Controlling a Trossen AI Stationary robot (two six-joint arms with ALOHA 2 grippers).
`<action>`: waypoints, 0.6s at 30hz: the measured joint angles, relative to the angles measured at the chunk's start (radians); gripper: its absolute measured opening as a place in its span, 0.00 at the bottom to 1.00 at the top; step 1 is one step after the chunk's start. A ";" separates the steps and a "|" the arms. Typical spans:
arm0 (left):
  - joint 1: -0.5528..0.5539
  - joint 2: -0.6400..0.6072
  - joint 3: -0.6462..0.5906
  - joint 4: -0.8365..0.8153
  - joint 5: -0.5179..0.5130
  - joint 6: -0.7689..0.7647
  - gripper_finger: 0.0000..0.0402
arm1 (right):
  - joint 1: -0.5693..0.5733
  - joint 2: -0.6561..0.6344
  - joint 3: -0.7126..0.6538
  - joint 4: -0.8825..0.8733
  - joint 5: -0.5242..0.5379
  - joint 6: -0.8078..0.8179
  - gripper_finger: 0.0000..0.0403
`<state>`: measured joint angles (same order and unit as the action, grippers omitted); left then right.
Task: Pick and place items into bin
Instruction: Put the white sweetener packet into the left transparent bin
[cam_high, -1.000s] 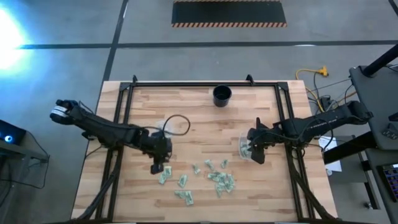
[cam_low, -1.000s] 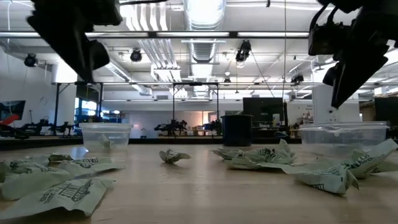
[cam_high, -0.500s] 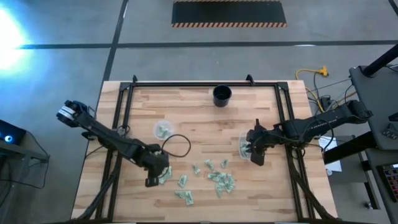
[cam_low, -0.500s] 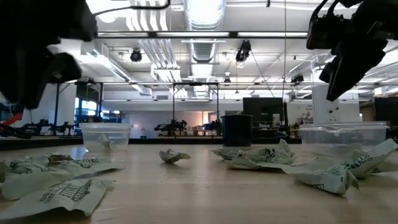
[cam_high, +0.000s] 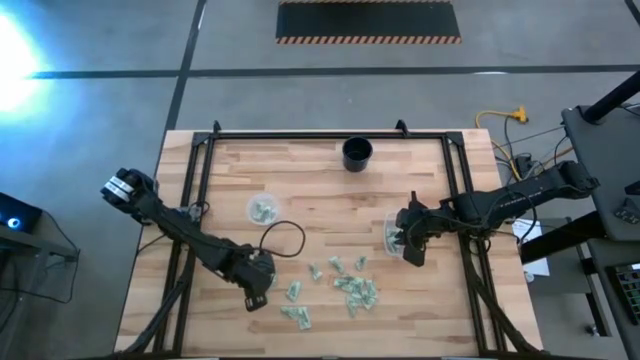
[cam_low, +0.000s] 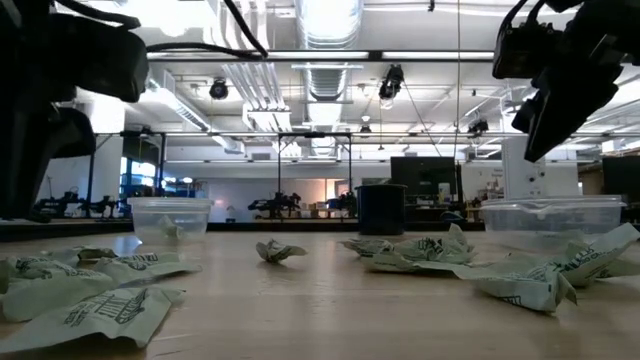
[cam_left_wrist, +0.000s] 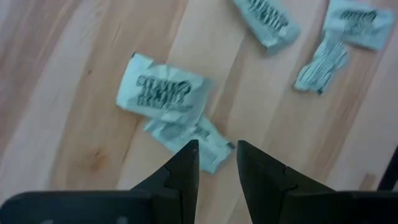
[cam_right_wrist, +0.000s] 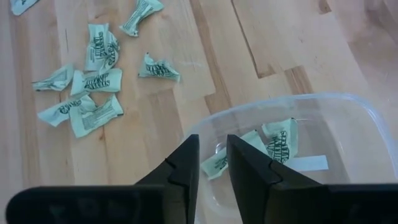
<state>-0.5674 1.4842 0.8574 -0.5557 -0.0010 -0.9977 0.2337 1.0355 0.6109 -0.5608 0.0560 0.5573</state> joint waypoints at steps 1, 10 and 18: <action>0.000 0.003 0.000 0.000 -0.001 -0.008 0.23 | 0.000 0.000 0.000 0.001 0.000 -0.007 0.18; -0.019 0.078 0.000 0.010 -0.005 -0.038 0.23 | 0.007 0.000 0.000 0.003 -0.001 -0.045 0.19; -0.029 0.105 0.002 0.025 -0.009 -0.065 0.23 | 0.024 0.000 -0.005 0.000 -0.002 -0.071 0.17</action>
<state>-0.5965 1.5892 0.8589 -0.5308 -0.0101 -1.0628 0.2581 1.0355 0.6061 -0.5607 0.0538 0.4866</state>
